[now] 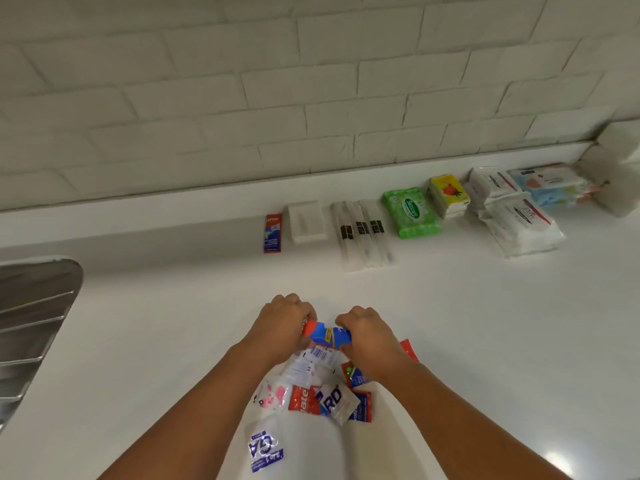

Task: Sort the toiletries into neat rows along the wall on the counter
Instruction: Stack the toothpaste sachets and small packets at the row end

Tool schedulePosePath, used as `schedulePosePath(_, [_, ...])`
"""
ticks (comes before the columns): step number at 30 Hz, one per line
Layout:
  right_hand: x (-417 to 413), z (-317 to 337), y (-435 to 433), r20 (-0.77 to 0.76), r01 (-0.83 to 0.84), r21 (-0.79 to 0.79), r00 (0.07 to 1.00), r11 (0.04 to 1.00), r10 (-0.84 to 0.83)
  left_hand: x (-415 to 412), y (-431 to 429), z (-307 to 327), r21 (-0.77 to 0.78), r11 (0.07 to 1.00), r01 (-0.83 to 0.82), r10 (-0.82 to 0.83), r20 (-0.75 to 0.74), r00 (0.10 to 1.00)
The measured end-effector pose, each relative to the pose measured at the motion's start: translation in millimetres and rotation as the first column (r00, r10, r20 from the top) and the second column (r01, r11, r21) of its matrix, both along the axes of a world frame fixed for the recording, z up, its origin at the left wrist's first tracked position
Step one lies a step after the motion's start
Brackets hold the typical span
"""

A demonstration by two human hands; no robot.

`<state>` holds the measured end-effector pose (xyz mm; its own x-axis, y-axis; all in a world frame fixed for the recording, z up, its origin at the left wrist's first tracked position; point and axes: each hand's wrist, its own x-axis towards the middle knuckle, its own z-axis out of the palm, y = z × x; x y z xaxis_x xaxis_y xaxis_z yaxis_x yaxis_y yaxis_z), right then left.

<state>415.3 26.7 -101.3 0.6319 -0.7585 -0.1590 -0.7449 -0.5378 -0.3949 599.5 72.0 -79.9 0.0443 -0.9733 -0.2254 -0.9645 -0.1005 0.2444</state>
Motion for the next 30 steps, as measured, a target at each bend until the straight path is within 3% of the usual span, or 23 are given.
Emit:
schedulePosePath(4, [0, 2, -10, 0.027, -0.029, 0.031, 0.999, 0.999, 0.029, 8, -2, 13, 0.052, 0.997, -0.057, 0.066, -0.188, 0.980])
schedulePosePath(9, [15, 11, -23, 0.216, 0.000, 0.154, 0.976, 0.988, -0.034, 32, -2, 37, -0.068, 0.979, -0.193, 0.154, -0.380, 0.912])
schedulePosePath(11, [27, 14, -26, 0.310, 0.023, 0.225, 0.946, 0.974, -0.093, 43, -3, 45, -0.109, 0.940, -0.324, 0.220, -0.535, 0.815])
schedulePosePath(14, [55, 23, -30, 0.428, 0.072, 0.399, 0.867, 0.914, -0.255, 54, -5, 51, -0.082, 0.849, -0.523, 0.249, -0.810, 0.531])
schedulePosePath(16, [76, 30, -34, 0.498, 0.084, 0.505, 0.784, 0.859, -0.370, 59, -5, 48, -0.029, 0.798, -0.602, 0.252, -0.891, 0.377])
schedulePosePath(19, [108, 39, -40, 0.560, 0.070, 0.595, 0.678, 0.801, -0.476, 72, -3, 35, 0.033, 0.764, -0.645, 0.330, -0.879, 0.346])
schedulePosePath(22, [139, 44, -46, 0.571, 0.054, 0.632, 0.642, 0.773, -0.512, 88, -6, 24, 0.073, 0.738, -0.671, 0.389, -0.858, 0.334])
schedulePosePath(25, [170, 42, -57, 0.589, 0.095, 0.602, 0.617, 0.793, -0.522, 110, -22, 21, 0.092, 0.702, -0.706, 0.402, -0.869, 0.287])
schedulePosePath(28, [189, 30, -73, 0.551, 0.275, 0.294, 0.733, 0.915, -0.398, 135, -49, 20, 0.107, 0.681, -0.725, 0.435, -0.855, 0.282])
schedulePosePath(30, [194, 18, -79, 0.503, 0.312, 0.105, 0.803, 0.944, -0.321, 148, -67, 17, 0.146, 0.674, -0.724, 0.475, -0.836, 0.273])
